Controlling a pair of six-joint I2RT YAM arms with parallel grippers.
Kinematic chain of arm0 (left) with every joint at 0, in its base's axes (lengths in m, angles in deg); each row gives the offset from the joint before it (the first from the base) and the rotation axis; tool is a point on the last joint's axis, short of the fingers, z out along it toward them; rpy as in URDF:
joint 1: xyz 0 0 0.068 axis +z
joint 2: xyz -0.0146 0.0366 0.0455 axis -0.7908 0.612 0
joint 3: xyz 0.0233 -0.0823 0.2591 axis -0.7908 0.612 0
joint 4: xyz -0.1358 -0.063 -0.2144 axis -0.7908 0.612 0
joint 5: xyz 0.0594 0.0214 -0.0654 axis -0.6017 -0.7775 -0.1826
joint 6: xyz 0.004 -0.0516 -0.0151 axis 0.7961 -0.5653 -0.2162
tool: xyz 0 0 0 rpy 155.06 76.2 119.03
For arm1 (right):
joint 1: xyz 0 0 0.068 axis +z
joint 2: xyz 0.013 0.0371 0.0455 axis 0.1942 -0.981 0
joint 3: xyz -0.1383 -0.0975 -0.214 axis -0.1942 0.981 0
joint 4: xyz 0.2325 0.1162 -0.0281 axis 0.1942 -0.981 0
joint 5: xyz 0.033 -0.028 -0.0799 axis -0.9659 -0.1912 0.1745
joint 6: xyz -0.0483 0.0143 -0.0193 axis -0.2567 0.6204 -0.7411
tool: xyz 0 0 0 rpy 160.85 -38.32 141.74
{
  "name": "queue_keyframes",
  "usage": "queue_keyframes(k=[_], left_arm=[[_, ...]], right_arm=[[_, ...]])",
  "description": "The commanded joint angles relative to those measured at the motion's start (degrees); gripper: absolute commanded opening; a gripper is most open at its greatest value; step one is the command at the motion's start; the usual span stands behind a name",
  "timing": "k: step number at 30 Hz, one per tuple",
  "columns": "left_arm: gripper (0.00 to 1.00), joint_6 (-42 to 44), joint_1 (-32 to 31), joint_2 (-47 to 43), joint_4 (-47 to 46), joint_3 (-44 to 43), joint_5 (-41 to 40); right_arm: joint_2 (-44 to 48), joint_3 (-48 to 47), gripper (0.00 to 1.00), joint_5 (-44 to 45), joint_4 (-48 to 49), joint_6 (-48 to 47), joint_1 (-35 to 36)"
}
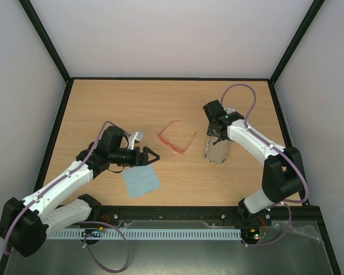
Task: Organize the sunglasses
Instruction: Place the sunglasses case at the center of the board, then adjust the sunglasses case at the center of the board.
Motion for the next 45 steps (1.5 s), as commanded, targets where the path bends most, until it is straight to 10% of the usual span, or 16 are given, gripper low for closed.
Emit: queue_keyframes(k=[1, 23, 45], left_arm=[[0.85, 0.26, -0.26, -0.55, 2.27, -2.22, -1.04], [0.85, -0.38, -1.35, 1.71, 1.95, -2.93, -2.86], [0.85, -1.75, -3.50, 2.93, 0.02, -2.21, -4.42]], right_arm=[[2.20, 6.57, 0.73, -1.25, 2.42, -0.31, -3.64], [11.12, 24.71, 0.53, -12.43, 11.47, 0.60, -8.99], [22.66, 28.24, 0.48, -14.42, 5.35, 7.80, 1.96]])
